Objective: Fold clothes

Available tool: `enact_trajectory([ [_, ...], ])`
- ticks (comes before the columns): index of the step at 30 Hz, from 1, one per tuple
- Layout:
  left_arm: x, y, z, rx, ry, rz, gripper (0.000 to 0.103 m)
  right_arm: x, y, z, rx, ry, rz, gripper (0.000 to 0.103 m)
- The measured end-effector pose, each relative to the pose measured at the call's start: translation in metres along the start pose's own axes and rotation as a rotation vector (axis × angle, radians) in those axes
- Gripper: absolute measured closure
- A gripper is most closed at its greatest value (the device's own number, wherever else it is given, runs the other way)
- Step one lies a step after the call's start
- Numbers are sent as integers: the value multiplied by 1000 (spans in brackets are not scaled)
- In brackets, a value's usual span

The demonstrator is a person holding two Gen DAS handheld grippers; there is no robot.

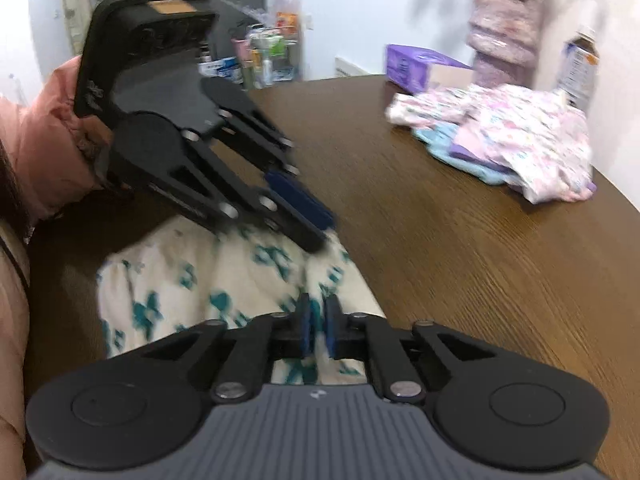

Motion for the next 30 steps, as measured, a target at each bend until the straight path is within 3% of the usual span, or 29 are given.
enact_trajectory([
  [11, -5, 6, 2, -47, -53, -11, 88, -11, 8, -20, 55, 47, -65, 99],
  [18, -18, -9, 1, -67, -36, -119, 85, -4, 16, -22, 57, 52, -82, 99],
  [23, 3, -1, -8, -8, -41, -21, 91, -9, 15, -25, 63, 77, -76, 94],
  [28, 4, 0, -7, -22, -46, -26, 91, -26, 23, -31, 99, 108, -75, 94],
  [30, 3, 0, -8, -23, -47, -27, 91, -38, 18, -29, 142, 89, -124, 94],
])
Point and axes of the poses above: each gripper's, at about its wrist camera, not at the fingertips, and x roughly the way its jaws point, z to its left, y to its underside, the point moved 6 cm from there along x, roughly the way its jaws point, and after that the axes turned 12 degrees about x, right-handed, at the moved point
